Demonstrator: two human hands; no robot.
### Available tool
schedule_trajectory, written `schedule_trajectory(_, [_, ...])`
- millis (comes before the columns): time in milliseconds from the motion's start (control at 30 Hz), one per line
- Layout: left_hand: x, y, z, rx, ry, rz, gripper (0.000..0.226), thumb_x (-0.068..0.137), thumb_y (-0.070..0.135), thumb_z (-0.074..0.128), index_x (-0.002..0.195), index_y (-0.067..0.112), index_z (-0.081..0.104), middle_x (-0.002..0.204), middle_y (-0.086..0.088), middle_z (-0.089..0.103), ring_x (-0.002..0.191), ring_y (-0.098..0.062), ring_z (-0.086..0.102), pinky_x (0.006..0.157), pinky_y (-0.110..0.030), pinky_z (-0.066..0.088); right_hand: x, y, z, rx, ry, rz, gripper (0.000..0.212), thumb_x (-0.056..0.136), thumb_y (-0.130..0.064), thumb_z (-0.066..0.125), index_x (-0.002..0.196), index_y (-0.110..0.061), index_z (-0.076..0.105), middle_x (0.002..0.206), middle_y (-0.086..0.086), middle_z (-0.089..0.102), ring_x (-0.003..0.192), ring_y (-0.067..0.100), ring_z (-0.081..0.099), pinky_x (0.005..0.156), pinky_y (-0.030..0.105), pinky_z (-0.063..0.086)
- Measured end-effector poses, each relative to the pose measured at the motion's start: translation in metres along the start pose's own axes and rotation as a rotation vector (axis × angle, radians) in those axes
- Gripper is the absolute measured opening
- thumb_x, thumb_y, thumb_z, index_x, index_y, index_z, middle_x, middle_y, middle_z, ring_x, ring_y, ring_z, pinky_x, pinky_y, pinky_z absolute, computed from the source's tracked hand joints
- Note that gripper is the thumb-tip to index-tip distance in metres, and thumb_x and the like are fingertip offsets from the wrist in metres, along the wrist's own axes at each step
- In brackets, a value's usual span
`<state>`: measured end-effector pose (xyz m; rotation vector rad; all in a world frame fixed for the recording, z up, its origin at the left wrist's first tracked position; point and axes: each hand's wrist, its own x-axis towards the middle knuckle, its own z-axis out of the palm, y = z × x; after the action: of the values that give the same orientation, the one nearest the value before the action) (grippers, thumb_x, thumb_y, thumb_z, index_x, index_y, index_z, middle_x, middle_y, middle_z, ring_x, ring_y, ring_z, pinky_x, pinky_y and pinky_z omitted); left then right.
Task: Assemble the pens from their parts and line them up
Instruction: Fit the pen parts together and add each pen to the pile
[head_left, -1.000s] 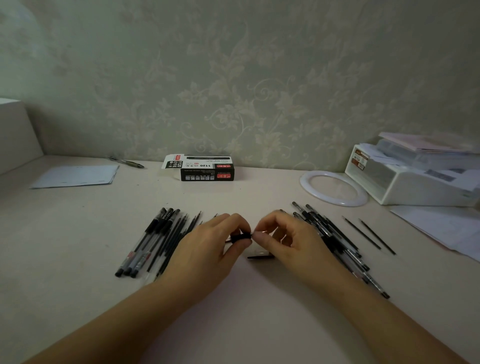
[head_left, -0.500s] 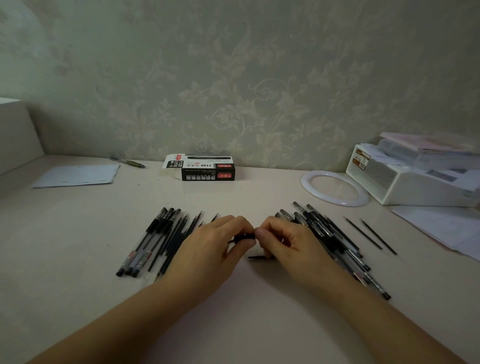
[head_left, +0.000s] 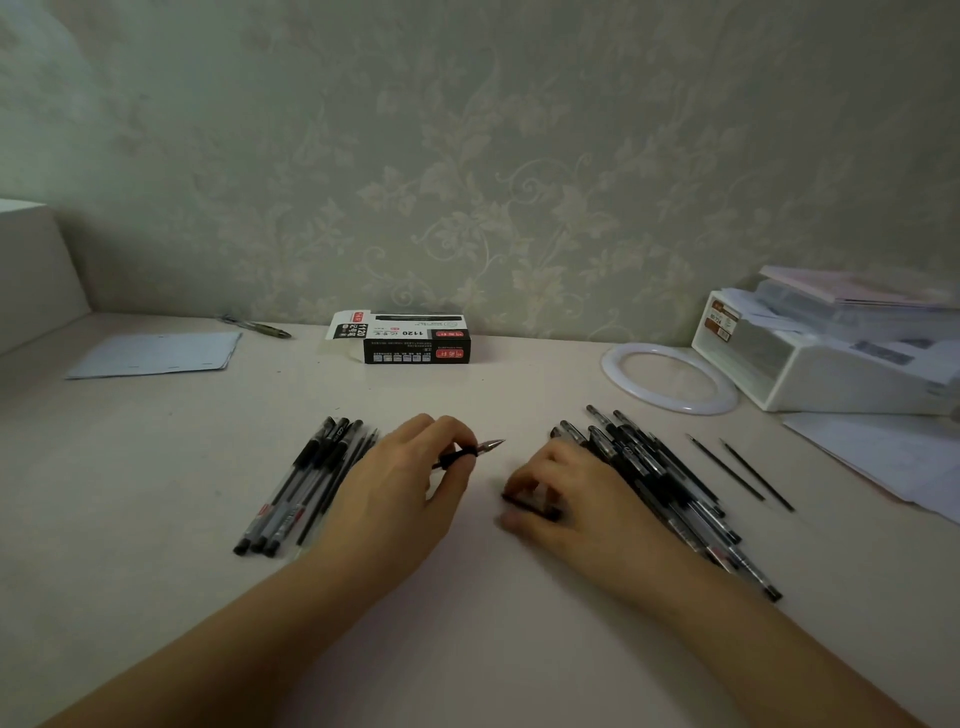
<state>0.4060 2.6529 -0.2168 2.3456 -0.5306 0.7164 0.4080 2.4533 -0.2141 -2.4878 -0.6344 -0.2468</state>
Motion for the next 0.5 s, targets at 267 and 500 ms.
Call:
schedule_trajectory(267, [-0.001, -0.002, 0.000, 0.020, -0.072, -0.004, 0.006, 0.091, 0.027, 0.061, 0.096, 0.028, 0.064, 0.083, 0.014, 0.052, 0.072, -0.008, 0.049, 0.063, -0.032, 0.049, 0.000, 0.006, -0.002, 0.003, 0.055, 0.036, 0.015, 0.086, -0.025, 0.074, 0.099, -0.021, 0.068, 0.098, -0.010, 0.055, 0.084, -0.001, 0.056, 0.075, 0.011, 0.041])
schedule_trajectory(500, [-0.001, -0.002, -0.002, 0.014, -0.095, -0.003, 0.008, 0.091, 0.026, 0.061, 0.098, 0.028, 0.064, 0.085, 0.015, 0.053, 0.075, -0.007, 0.050, 0.066, -0.030, 0.048, -0.001, 0.011, -0.009, -0.133, 0.038, 0.101, 0.017, 0.088, -0.036, 0.070, 0.090, -0.020, 0.062, 0.097, -0.013, 0.050, 0.086, 0.003, 0.054, 0.075, 0.012, 0.044])
